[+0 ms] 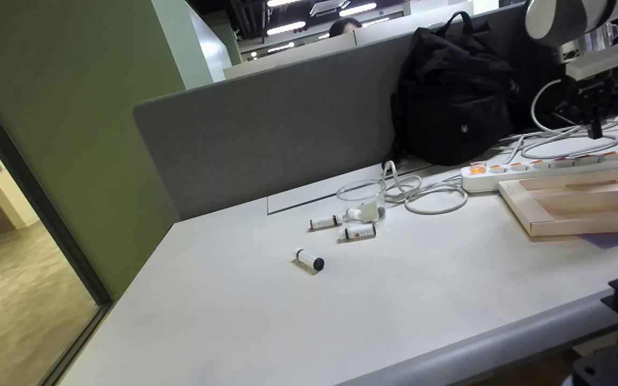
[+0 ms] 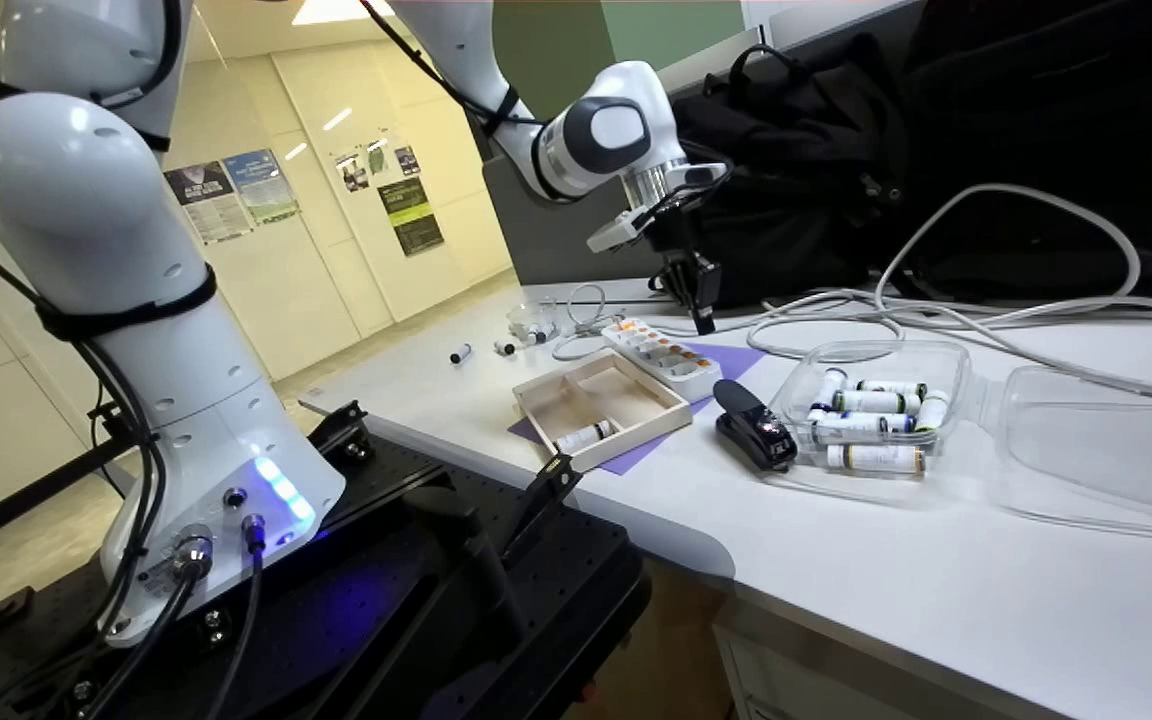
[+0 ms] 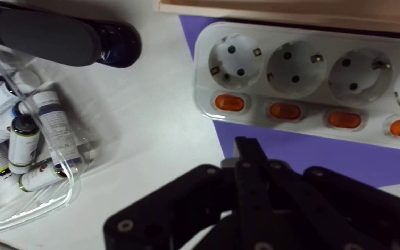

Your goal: Turn on the last switch on the extension cord

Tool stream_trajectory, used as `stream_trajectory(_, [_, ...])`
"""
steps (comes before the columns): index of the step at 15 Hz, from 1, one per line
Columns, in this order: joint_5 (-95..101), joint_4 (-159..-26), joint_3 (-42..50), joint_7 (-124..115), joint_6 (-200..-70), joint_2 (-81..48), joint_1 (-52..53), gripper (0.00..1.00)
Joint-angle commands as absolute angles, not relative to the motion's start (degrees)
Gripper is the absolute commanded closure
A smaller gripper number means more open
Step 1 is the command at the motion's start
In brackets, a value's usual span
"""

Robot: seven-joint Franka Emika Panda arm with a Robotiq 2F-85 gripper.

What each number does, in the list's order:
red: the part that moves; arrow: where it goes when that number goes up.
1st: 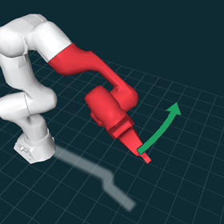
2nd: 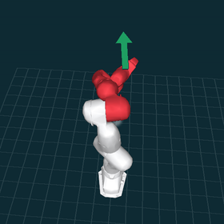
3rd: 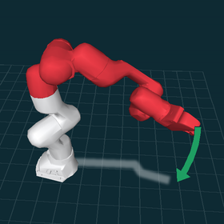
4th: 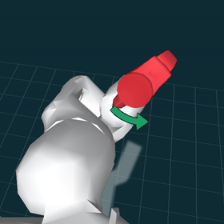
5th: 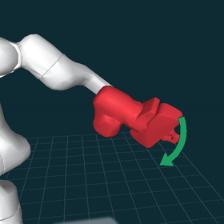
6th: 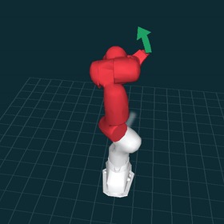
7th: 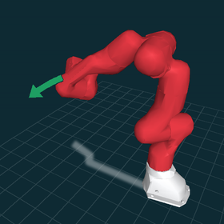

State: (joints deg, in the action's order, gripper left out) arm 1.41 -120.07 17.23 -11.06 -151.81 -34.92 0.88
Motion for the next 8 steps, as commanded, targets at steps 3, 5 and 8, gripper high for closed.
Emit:
stream_trajectory(3, [3.73, -121.16, 17.80, -13.84, -154.85, -34.22, -0.10, 1.00])
stream_trajectory(5, [2.74, -121.26, 16.86, -13.10, -154.40, -34.32, -1.05, 1.00])
stream_trajectory(8, [2.58, -122.04, 16.57, -12.82, -153.00, -33.83, -1.82, 1.00])
